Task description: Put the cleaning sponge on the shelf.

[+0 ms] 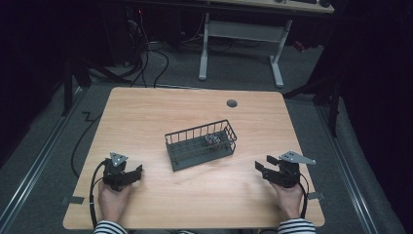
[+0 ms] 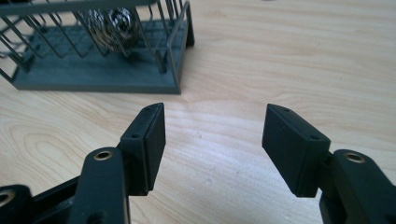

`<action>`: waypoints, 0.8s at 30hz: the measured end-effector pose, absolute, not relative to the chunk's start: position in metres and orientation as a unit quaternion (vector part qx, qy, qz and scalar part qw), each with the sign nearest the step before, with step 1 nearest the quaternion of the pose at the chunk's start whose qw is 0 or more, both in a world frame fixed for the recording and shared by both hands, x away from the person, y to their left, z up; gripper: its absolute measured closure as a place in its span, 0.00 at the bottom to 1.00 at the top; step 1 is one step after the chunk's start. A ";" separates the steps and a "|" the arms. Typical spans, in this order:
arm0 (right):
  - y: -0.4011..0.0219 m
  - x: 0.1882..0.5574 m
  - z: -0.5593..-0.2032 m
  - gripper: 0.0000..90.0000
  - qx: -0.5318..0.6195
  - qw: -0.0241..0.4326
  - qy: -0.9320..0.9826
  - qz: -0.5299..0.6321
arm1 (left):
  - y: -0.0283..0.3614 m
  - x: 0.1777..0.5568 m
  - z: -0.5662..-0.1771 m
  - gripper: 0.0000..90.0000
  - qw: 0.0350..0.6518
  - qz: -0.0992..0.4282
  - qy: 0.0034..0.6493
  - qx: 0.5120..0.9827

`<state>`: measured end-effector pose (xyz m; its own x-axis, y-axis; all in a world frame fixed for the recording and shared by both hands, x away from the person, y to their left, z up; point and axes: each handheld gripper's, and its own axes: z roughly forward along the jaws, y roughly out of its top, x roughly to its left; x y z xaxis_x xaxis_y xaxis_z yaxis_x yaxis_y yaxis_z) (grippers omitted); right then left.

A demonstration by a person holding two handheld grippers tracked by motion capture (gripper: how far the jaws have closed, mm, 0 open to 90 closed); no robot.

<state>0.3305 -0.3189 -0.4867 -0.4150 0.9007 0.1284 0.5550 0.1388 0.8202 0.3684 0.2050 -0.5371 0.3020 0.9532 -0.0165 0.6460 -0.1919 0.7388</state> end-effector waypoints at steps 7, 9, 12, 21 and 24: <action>-0.310 0.336 -0.511 0.43 0.513 0.194 0.740 0.390 | 0.205 0.368 -0.537 0.28 0.330 0.233 0.543 0.736; -0.308 0.338 -0.516 0.42 0.509 0.199 0.748 0.376 | 0.205 0.368 -0.537 0.28 0.330 0.233 0.543 0.736; -0.303 0.340 -0.522 0.42 0.510 0.202 0.755 0.359 | 0.205 0.368 -0.537 0.28 0.330 0.233 0.543 0.736; -0.292 0.341 -0.531 0.41 0.503 0.227 0.768 0.325 | 0.205 0.368 -0.537 0.28 0.330 0.232 0.541 0.738; -0.292 0.341 -0.531 0.41 0.503 0.227 0.768 0.325 | 0.205 0.368 -0.537 0.28 0.331 0.232 0.540 0.739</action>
